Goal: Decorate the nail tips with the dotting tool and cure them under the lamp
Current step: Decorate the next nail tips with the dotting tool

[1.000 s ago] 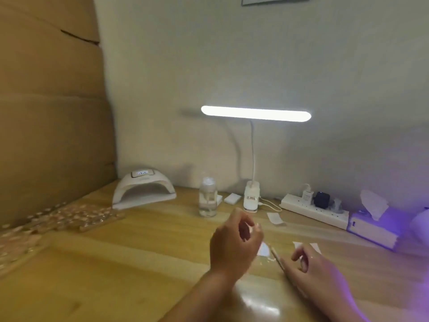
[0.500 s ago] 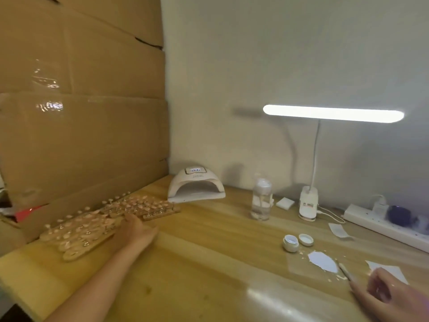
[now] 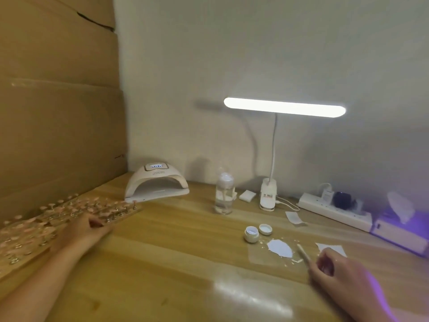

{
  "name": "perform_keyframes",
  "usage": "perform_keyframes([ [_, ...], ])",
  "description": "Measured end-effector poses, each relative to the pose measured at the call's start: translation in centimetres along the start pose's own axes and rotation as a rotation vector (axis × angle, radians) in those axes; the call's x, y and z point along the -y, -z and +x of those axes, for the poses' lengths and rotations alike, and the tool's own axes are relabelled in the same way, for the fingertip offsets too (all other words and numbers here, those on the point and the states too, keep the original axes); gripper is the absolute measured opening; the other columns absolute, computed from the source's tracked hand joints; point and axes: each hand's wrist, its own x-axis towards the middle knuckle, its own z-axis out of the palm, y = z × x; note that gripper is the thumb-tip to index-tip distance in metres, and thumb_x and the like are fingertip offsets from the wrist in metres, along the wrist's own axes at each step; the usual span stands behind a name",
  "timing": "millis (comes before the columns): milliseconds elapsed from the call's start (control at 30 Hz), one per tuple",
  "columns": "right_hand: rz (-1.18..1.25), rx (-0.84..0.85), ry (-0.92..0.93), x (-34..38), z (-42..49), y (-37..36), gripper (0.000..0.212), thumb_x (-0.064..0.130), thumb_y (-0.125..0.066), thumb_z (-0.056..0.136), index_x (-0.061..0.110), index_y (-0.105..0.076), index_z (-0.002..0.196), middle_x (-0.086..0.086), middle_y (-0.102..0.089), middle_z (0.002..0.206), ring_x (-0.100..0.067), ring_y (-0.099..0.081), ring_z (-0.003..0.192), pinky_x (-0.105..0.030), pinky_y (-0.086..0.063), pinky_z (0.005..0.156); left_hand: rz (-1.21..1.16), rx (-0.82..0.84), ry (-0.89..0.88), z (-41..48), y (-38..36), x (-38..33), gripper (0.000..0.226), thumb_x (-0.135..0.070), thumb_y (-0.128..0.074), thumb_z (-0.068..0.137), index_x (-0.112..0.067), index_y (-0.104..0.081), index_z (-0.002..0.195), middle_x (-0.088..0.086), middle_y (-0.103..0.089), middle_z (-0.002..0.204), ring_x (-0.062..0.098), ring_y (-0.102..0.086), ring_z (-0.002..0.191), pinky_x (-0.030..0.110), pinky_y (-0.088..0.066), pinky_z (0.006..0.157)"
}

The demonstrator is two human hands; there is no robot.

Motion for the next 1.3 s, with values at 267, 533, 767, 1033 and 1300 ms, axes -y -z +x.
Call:
perform_keyframes([
  [267,0.072,-0.064,0.004,-1.0,0.7,-0.3,0.025,0.048,-0.07,0.085,0.031,-0.059,0.071,0.019,-0.064,0.063,-0.003,-0.059,0.063,-0.025,-0.045,0.056,-0.091,0.107,-0.123,0.0,-0.3,0.0,0.03,-0.046,-0.079,0.079,-0.025,-0.064,0.095,0.0,-0.065,0.098,0.02,-0.056,0.089,0.036,-0.043,0.076],
  [533,0.038,-0.095,0.128,-1.4,0.2,-0.4,0.019,0.038,-0.071,0.087,0.04,-0.053,0.086,0.017,-0.065,0.089,-0.008,-0.064,0.079,-0.037,-0.054,0.069,-0.103,0.103,-0.186,-3.8,0.0,-2.1,0.031,-0.04,-0.079,0.08,-0.02,-0.073,0.103,0.003,-0.07,0.105,0.022,-0.061,0.095,0.033,-0.043,0.077],
  [767,-0.026,-0.09,0.204,-1.1,-0.4,-0.4,0.023,0.024,-0.072,0.087,0.032,-0.056,0.103,0.01,-0.067,0.093,-0.013,-0.067,0.082,-0.039,-0.057,0.069,-0.245,0.398,-0.459,-10.2,0.4,-5.3,0.023,-0.041,-0.079,0.078,-0.037,-0.071,0.099,-0.015,-0.068,0.1,0.008,-0.059,0.084,0.025,-0.043,0.069],
  [1033,0.291,-0.132,0.054,-1.6,0.4,-0.1,0.015,0.022,-0.075,0.088,0.02,-0.063,0.096,0.009,-0.075,0.083,-0.011,-0.07,0.084,-0.032,-0.053,0.079,-0.315,0.78,-0.676,-15.5,-4.3,-12.5,0.025,-0.04,-0.079,0.079,-0.035,-0.072,0.102,-0.015,-0.068,0.101,0.005,-0.061,0.076,0.017,-0.047,0.06],
  [1300,0.88,-0.201,-0.093,-1.1,1.7,0.6,0.019,0.032,-0.076,0.084,0.017,-0.068,0.092,0.004,-0.075,0.073,0.001,-0.054,0.051,-0.014,-0.043,0.054,-0.252,0.992,-0.843,-18.5,-9.4,-19.1,0.018,-0.031,-0.081,0.079,-0.035,-0.072,0.094,-0.017,-0.066,0.091,-0.009,-0.056,0.068,0.007,-0.041,0.065],
])
